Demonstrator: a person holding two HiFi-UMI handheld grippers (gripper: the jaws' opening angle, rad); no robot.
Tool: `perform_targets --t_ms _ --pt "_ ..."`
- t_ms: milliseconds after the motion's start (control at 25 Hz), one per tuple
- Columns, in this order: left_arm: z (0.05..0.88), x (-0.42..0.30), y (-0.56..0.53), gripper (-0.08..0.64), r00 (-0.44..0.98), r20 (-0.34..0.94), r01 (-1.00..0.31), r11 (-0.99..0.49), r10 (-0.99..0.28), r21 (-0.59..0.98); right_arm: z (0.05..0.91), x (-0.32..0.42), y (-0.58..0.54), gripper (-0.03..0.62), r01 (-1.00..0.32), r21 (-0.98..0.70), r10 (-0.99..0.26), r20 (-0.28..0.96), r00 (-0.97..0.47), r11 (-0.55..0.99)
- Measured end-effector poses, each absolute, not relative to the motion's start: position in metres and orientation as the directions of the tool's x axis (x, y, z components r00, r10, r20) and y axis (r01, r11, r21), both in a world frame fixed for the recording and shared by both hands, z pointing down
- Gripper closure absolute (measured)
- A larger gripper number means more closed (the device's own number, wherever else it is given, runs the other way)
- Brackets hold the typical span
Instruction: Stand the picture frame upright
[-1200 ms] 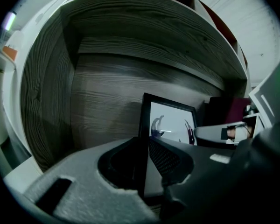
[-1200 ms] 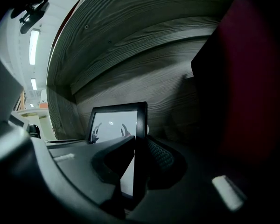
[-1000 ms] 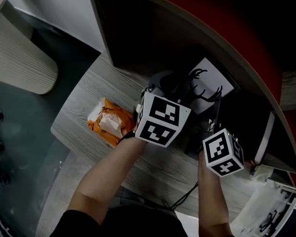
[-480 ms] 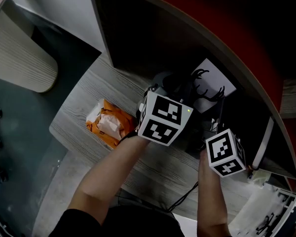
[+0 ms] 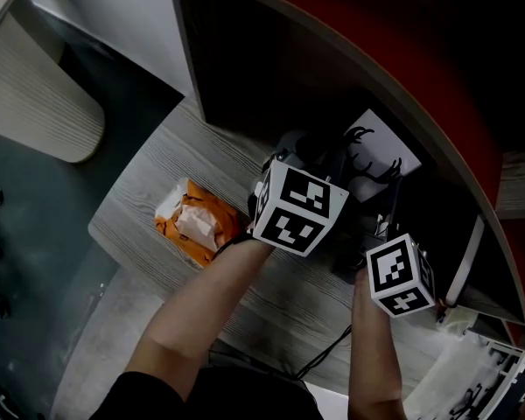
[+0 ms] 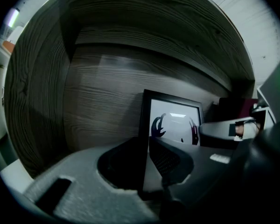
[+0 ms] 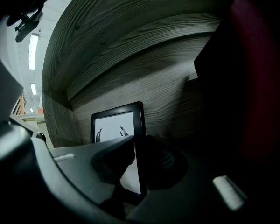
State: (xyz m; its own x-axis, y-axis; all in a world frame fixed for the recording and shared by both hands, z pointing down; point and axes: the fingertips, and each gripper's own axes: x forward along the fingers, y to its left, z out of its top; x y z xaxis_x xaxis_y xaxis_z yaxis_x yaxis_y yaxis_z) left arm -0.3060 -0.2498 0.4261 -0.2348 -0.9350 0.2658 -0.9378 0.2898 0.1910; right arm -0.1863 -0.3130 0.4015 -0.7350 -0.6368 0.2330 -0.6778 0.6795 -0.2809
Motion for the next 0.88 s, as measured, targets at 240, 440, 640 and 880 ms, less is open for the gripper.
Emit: perform_targets --t_ms 240,440,640,880 --pt "0.4264 -0.3045 -0.2492 0.492 -0.231 0.273 -0.943 0.283 -0.934 0.173 0.4012 -0.1864 -0.3116 0.526 -0.675 -0.263 -0.631 0.238 -0.738 0.690" --pt "0.4256 -0.3059 -0.2485 0.492 -0.221 0.283 -0.946 0.276 -0.933 0.171 0.4022 -0.1882 -0.3105 0.515 -0.664 -0.251 -0.619 0.242 -0.747 0.704" --pt "0.4256 -0.3062 -0.2472 0.492 -0.224 0.289 -0.944 0.281 -0.931 0.173 0.4031 -0.1888 -0.3076 0.511 -0.658 -0.253 -0.612 0.242 -0.753 0.709" --pt "0.4240 -0.3066 -0.2456 0.482 -0.228 0.288 -0.945 0.282 -0.930 0.165 0.4039 -0.1904 -0.3045 0.509 -0.654 -0.247 -0.606 0.247 -0.756 0.715"
